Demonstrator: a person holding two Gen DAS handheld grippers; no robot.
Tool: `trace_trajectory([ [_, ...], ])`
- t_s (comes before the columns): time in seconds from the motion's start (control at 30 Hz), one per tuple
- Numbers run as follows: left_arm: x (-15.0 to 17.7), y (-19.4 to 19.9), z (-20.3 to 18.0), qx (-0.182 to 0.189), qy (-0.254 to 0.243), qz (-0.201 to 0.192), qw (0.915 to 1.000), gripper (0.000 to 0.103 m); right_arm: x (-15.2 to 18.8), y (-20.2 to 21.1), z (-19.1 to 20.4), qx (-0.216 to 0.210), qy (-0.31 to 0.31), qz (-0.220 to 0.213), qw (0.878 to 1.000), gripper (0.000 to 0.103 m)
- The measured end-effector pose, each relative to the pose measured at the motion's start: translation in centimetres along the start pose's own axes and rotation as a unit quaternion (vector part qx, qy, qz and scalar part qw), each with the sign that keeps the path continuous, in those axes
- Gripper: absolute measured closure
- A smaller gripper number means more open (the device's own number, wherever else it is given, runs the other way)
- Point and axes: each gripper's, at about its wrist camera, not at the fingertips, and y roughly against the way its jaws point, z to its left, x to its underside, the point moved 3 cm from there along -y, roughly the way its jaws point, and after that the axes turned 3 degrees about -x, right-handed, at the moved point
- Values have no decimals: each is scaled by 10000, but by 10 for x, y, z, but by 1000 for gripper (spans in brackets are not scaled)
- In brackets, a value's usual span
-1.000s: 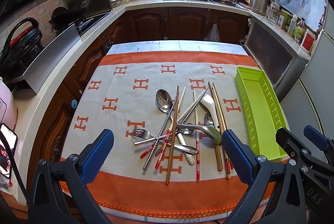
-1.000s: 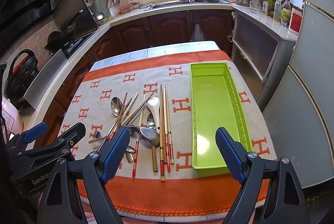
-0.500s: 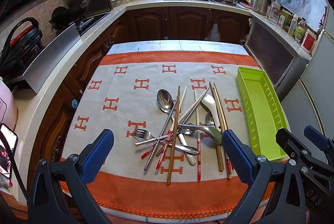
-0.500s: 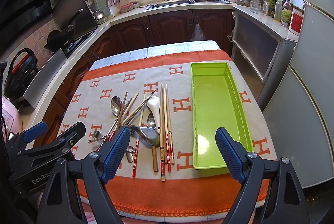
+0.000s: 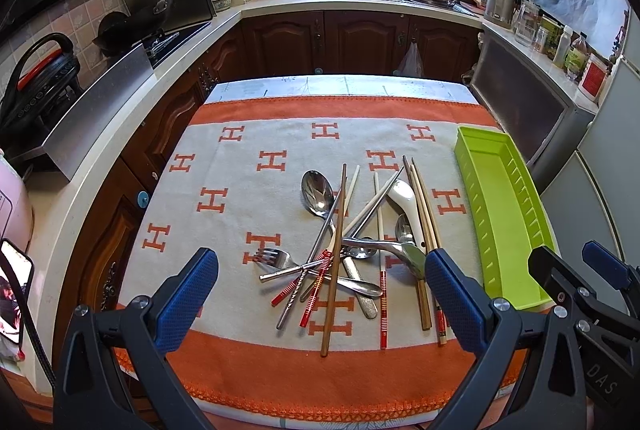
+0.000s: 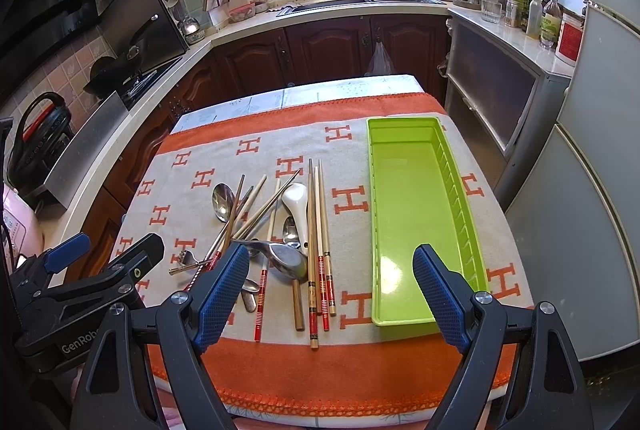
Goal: Organize utensils
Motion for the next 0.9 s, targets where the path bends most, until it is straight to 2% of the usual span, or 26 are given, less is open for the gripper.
trace_trajectory([
  [0.47, -11, -21, 12, 361, -50, -130, 9993, 1, -14, -32, -8, -38, -195, 286, 9994, 17],
  [0.57, -19, -30, 20, 533, 77, -60, 9985, 1, -21, -44, -13, -42, -289, 379, 9989, 18],
  [0.7, -30, -46, 34, 526, 82, 162, 9984, 1, -33, -59, -19, -34, -380, 445, 9983, 18],
  [0.83, -41, -58, 50, 419, 56, 211, 9989, 1, -46, -75, -22, -113, -440, 574, 9973, 18],
  [0.9, -45, -64, 58, 491, 119, 263, 9984, 1, -52, -86, -21, -181, -452, 666, 9966, 18],
])
